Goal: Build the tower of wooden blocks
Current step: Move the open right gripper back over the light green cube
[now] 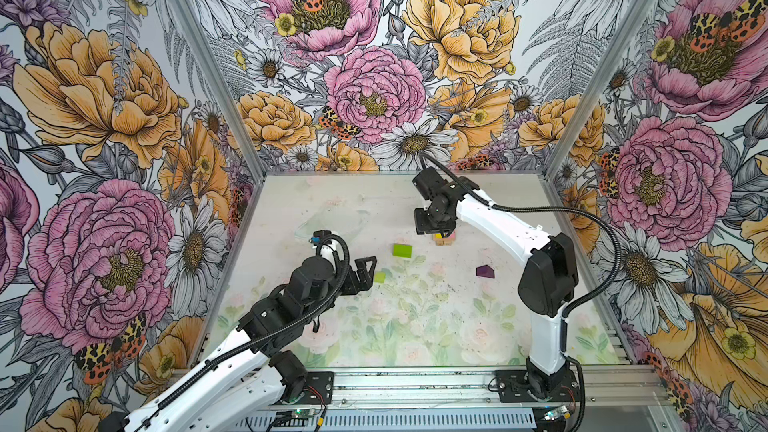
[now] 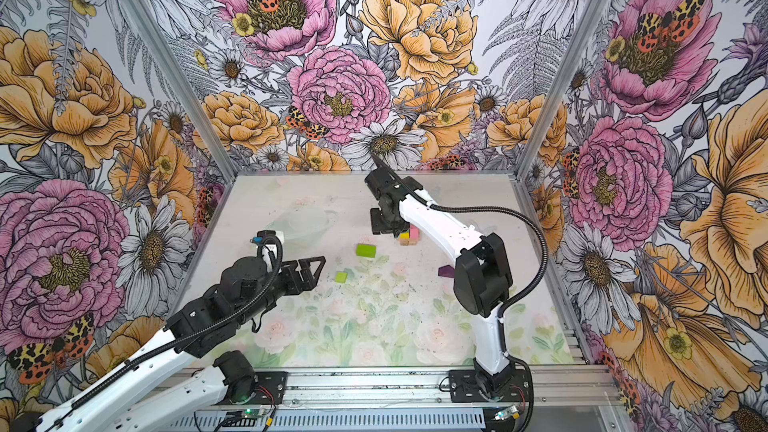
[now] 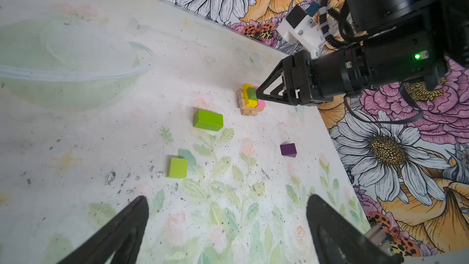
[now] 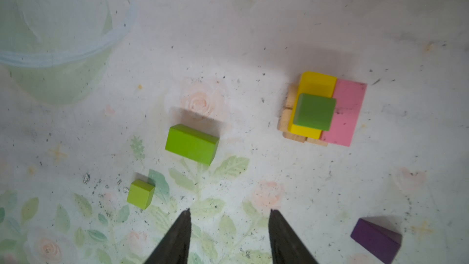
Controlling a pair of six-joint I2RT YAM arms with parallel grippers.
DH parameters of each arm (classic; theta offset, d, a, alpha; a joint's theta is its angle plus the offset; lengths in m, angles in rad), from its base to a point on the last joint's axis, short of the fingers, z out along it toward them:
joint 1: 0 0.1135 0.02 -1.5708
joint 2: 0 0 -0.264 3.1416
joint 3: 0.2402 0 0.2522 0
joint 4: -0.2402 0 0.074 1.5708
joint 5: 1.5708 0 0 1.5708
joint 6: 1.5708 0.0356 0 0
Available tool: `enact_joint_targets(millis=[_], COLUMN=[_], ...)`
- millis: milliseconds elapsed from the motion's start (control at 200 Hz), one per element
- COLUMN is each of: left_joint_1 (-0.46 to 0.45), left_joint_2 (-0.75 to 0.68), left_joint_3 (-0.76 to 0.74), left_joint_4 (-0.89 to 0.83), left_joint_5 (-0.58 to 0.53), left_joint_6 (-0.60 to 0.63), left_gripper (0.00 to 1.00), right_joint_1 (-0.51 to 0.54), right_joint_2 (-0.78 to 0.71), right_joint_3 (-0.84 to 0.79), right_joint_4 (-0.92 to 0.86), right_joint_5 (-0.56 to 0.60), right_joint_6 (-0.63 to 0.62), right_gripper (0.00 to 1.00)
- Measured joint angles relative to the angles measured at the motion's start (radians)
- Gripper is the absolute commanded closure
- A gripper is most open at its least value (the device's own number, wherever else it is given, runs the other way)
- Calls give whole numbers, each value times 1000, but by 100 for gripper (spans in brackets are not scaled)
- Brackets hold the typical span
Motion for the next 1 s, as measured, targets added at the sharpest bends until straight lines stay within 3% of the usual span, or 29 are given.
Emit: enact_joint_targets(millis=[495, 741, 851, 1001], left_joint_1=[-27, -31, -32, -32], left_joint_2=[-289, -332, -332, -333], left_joint_3=[-97, -108, -108, -108], left_joint_4=[-170, -213, -218, -222], left_joint_5=[-39, -44, -44, -45], left_joint_6=[-102, -116, -116, -116], left_gripper=[3, 3, 3, 3], right_joint_1=[199, 264, 266, 267], right_joint_2=[72, 186, 197, 199], right_joint_3=[-50, -42, -27, 5], right_joint_4=[80, 95, 95, 97], right_joint_5=[-28, -60, -65, -66], right_joint_6=[87, 118, 134, 147], right_gripper=[48, 45, 38, 37])
